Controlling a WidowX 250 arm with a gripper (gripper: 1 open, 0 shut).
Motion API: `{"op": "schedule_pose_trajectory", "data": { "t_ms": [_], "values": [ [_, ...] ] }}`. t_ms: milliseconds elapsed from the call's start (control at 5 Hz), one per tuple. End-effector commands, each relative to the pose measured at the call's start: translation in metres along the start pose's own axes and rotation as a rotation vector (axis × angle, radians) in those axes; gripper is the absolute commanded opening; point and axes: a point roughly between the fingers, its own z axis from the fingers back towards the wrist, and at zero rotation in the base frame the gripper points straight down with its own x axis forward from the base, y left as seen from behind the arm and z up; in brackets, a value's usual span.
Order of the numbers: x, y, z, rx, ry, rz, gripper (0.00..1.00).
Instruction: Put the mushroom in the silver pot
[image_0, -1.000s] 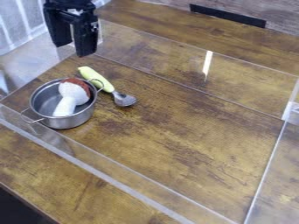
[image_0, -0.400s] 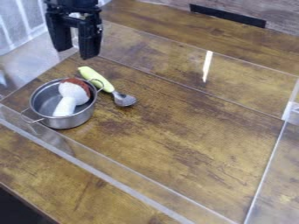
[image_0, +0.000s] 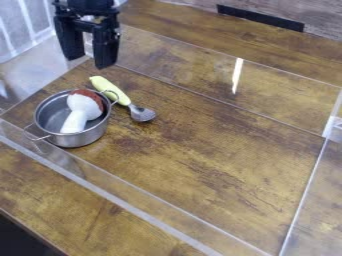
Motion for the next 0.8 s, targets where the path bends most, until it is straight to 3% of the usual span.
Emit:
{"op": "schedule_pose_trajectory", "data": {
  "t_ms": [0, 400, 600],
  "values": [
    [0.006, -0.002, 0.011, 0.003, -0.049, -0.016, 1.0],
    [0.02, -0.007, -0.006, -0.036, -0.051, -0.063, 1.0],
    [0.038, -0.025, -0.003, -0.053, -0.09, -0.126, 1.0]
  ]
}}
